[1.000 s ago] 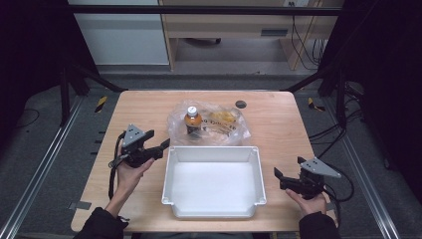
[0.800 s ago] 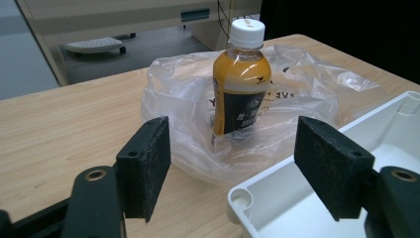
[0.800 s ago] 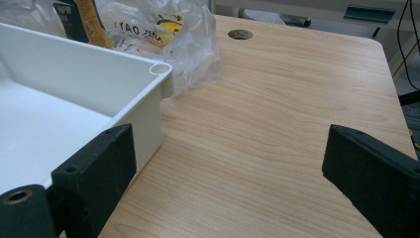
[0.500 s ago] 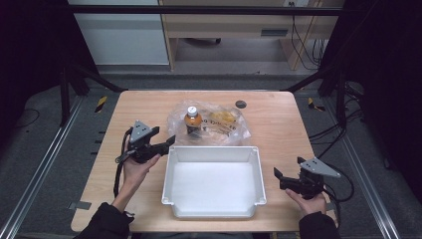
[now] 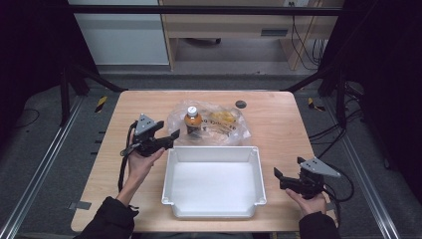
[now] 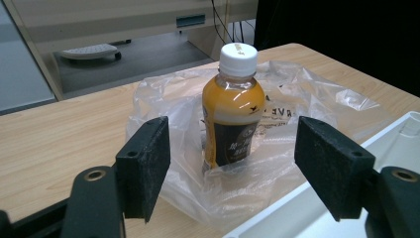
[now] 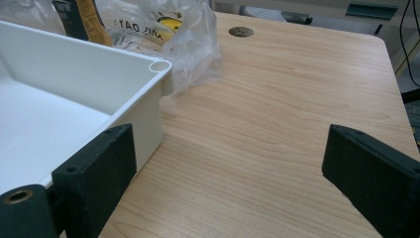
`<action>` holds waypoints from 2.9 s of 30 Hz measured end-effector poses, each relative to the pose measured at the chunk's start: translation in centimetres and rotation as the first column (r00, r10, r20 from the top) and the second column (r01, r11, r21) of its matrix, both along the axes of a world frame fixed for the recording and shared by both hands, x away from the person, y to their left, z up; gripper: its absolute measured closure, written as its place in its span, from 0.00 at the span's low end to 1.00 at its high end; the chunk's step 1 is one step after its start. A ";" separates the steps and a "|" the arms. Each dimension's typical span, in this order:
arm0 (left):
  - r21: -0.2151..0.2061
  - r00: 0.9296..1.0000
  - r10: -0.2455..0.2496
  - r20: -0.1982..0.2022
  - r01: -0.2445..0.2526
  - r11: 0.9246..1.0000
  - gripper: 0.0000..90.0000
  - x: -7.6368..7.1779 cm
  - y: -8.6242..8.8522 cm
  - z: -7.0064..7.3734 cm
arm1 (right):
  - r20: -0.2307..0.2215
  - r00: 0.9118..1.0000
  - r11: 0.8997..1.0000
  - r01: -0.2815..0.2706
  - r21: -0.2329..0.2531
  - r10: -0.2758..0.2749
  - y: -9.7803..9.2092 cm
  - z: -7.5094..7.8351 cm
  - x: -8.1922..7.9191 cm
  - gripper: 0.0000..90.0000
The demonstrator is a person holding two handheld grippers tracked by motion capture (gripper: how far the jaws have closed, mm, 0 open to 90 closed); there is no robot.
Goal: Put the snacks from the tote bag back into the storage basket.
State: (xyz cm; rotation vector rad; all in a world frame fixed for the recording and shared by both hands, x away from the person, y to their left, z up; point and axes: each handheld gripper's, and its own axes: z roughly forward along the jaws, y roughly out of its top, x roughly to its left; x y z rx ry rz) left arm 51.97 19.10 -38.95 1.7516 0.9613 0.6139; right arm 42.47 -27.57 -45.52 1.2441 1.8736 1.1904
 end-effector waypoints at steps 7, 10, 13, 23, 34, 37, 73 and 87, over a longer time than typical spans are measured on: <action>0.001 1.000 0.004 -0.004 -0.004 1.000 0.33 0.7 -0.5 -0.1 | 0.000 1.000 1.000 -0.002 0.000 0.002 0.0 0.0 0.0 0.08; 0.003 1.000 0.004 -0.003 -0.004 1.000 0.33 0.9 -0.6 -0.1 | 0.000 1.000 1.000 -0.002 -0.001 0.002 0.0 0.0 0.0 0.08; 0.007 1.000 0.002 -0.004 -0.002 1.000 0.33 1.2 -0.8 0.0 | 0.000 1.000 1.000 -0.003 -0.001 0.003 0.0 0.0 0.1 0.08; 0.001 1.000 -0.001 -0.003 0.001 1.000 0.33 2.1 -1.8 0.1 | -0.002 1.000 1.000 -0.003 0.000 0.003 0.0 0.0 0.1 0.08; -0.002 1.000 -0.002 0.008 0.002 1.000 0.33 3.2 -2.7 0.3 | 0.000 1.000 1.000 -0.005 0.005 0.005 0.0 0.0 0.1 0.08; -0.001 1.000 0.000 0.006 0.000 1.000 0.34 3.4 -2.8 0.1 | 0.000 1.000 1.000 -0.005 0.005 0.005 0.0 0.0 0.1 0.08; 0.049 1.000 0.008 -0.004 -0.008 0.999 0.43 6.7 -5.2 -0.5 | -0.007 1.000 1.000 -0.007 0.010 0.007 -0.1 0.0 0.1 0.08; 0.069 1.000 -0.002 -0.006 0.003 0.998 0.54 7.4 -6.2 -0.9 | -0.005 1.000 1.000 -0.009 0.008 0.009 -0.1 0.0 0.2 0.08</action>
